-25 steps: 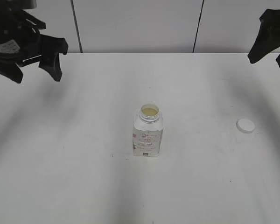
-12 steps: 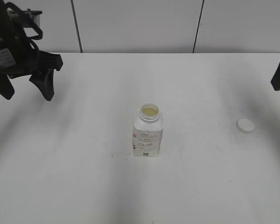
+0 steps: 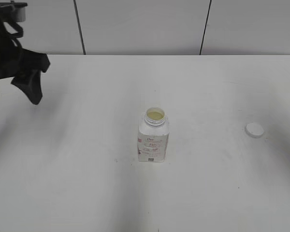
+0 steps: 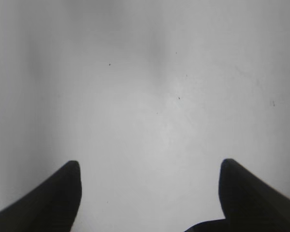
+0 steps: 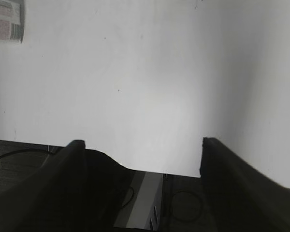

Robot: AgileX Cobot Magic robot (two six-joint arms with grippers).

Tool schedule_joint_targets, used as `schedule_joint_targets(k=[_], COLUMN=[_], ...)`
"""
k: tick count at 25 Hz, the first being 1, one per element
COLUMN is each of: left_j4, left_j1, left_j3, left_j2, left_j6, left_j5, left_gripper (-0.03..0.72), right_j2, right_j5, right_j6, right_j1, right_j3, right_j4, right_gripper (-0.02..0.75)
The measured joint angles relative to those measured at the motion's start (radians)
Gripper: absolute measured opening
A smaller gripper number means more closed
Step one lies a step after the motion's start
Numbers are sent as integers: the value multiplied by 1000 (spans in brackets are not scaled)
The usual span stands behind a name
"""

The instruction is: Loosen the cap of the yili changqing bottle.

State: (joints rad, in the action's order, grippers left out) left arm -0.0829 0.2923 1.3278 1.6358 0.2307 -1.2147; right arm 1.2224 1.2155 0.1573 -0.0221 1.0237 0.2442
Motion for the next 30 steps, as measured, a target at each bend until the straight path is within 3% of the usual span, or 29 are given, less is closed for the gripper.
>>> schedule_joint_targets(k=[20, 30], left_j4=[-10, -55], left_j1=[0, 0], left_j3=[-561, -732], left_j2=[-904, -1373], left_j6=[1, 1], left_j5=[17, 44], left_gripper=[517, 514], right_j2=[-784, -1095], right_j5=[4, 8], right_j6=[-5, 24], right_j1=[0, 0], right_j3=[-446, -462], right_j4=[-30, -34], right_gripper=[577, 577])
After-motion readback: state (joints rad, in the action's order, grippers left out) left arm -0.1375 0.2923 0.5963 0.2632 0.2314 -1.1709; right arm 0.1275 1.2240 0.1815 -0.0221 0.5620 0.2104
